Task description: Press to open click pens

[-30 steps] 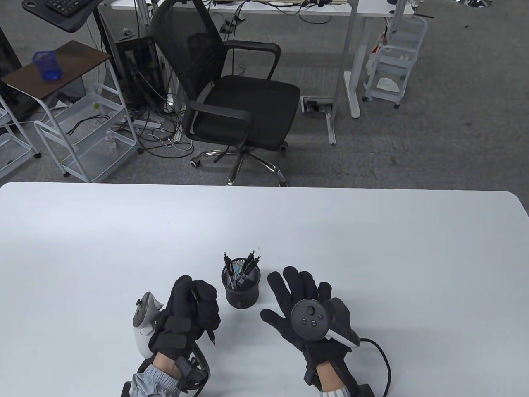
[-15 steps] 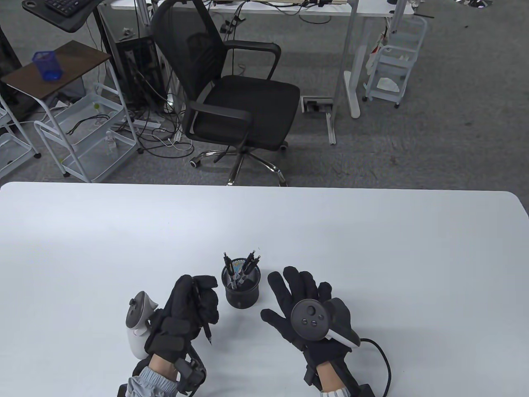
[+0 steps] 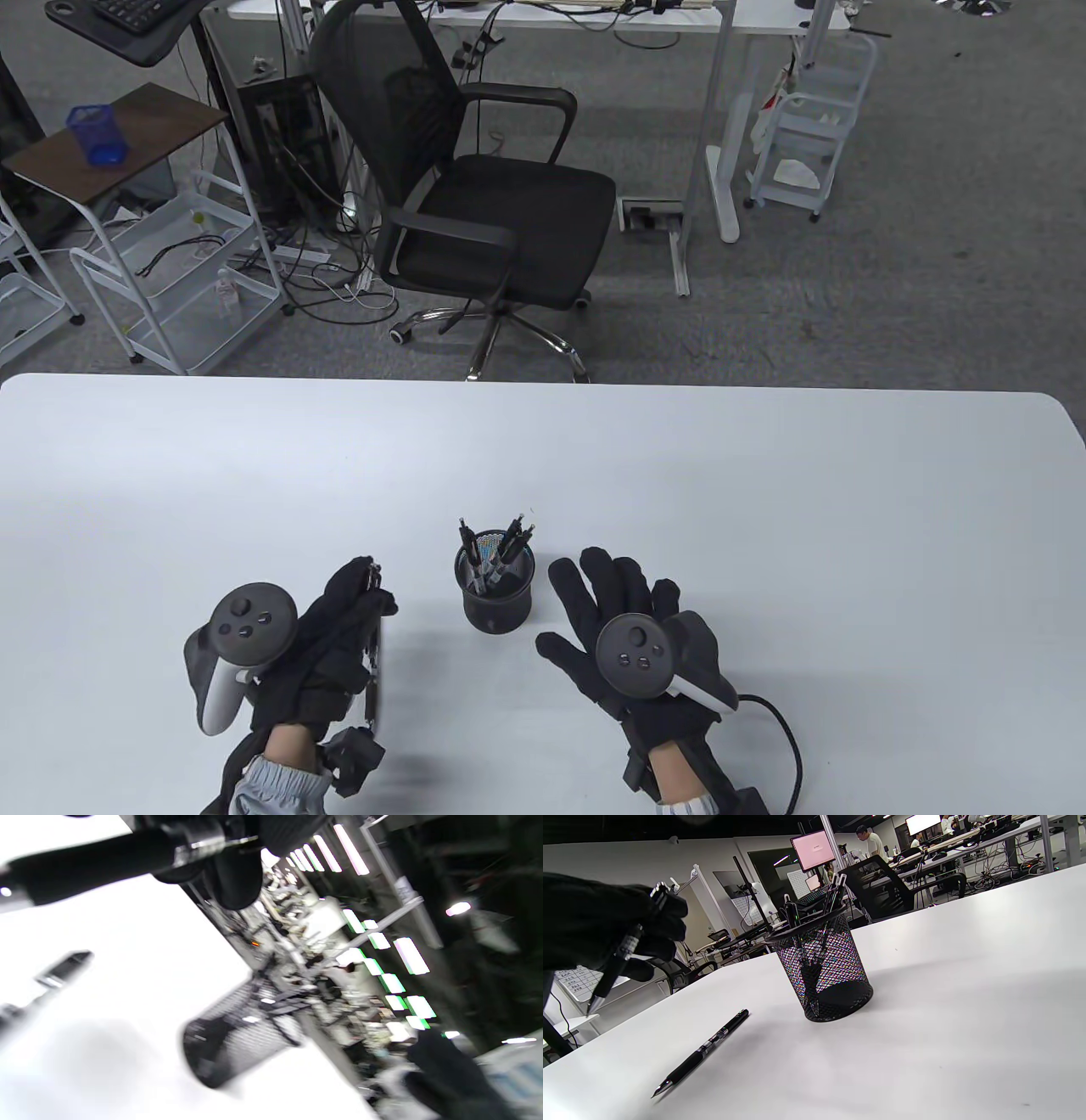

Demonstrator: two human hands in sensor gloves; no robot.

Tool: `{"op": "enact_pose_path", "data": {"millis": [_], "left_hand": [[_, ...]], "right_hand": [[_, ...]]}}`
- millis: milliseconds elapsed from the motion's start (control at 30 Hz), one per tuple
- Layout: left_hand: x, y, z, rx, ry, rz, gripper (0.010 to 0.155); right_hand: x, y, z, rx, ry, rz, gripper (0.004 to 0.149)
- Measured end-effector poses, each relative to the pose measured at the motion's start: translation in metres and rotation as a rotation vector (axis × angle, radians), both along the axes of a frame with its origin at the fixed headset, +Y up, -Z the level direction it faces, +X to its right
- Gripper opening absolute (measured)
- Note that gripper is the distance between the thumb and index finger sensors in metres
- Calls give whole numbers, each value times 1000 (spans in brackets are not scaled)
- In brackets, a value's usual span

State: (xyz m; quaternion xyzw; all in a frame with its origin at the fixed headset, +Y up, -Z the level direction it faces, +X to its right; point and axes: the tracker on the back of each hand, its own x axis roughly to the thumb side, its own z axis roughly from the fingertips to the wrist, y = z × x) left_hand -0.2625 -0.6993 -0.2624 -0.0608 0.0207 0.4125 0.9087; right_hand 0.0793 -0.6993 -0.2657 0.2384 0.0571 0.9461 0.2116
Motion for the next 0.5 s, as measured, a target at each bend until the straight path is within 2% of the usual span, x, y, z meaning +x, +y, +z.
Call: {"op": "enact_pose_path", "data": {"millis": [133, 300, 500], "left_hand": [[-8, -14, -5, -90, 92, -166, 50], [-14, -39, -15, -211, 125, -288, 51], [-23, -69, -22, -258, 199, -388, 52]], "right_hand": [[0, -1, 0, -2, 0, 1, 74], [0, -1, 0, -4, 0, 2, 74], [0, -2, -1, -6, 2, 1, 74]]}}
